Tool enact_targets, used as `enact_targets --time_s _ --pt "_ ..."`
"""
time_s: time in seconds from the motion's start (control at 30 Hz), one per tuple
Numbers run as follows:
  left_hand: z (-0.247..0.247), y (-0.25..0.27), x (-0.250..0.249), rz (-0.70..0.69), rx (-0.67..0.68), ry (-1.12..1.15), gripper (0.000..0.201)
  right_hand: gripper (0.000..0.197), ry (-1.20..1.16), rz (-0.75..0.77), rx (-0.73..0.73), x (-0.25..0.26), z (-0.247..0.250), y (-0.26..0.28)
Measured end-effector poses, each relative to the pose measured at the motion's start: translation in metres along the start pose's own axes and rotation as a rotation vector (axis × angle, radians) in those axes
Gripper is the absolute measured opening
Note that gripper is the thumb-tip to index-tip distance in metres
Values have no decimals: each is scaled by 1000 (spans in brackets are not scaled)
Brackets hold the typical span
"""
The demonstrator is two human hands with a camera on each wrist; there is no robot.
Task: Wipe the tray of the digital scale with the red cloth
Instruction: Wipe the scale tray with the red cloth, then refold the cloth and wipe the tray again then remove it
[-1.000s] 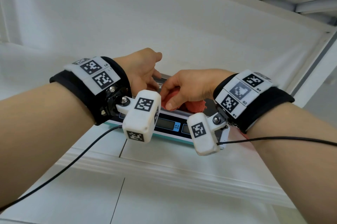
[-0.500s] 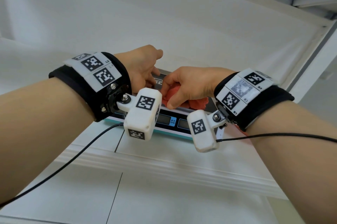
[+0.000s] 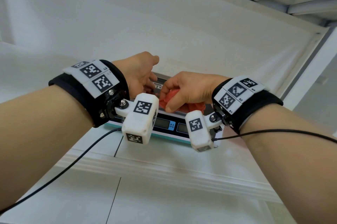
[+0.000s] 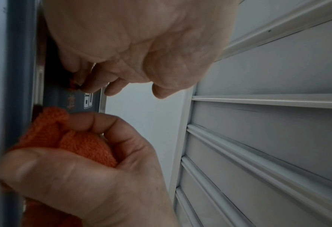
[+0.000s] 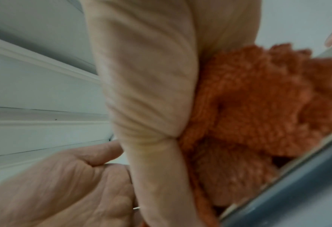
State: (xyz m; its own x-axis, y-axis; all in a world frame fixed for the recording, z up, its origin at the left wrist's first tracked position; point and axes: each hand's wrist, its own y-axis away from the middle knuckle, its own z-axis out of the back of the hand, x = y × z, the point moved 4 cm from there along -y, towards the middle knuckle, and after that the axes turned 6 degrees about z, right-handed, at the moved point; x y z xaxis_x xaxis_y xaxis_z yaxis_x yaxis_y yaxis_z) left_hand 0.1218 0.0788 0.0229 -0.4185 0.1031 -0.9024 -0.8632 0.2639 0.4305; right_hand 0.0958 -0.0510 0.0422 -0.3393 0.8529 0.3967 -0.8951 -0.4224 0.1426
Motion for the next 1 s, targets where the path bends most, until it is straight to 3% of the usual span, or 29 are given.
enact_targets --time_s 0.23,0.5,0.73,0.9,1.0 --pt "-1 1 -1 19 20 -8 71 23 -179 -13 39 -6 4 3" --pt "1 4 -5 45 61 32 72 19 -535 -21 -213 -33 21 2" --pt "-9 2 -11 22 137 68 58 21 -1046 167 -279 -26 32 0" --pt "-18 7 -11 -5 284 35 52 24 -1305 330 -293 -20 38 -4" --pt "-25 14 -10 -23 371 46 37 24 -1426 396 -346 -20 39 -4"
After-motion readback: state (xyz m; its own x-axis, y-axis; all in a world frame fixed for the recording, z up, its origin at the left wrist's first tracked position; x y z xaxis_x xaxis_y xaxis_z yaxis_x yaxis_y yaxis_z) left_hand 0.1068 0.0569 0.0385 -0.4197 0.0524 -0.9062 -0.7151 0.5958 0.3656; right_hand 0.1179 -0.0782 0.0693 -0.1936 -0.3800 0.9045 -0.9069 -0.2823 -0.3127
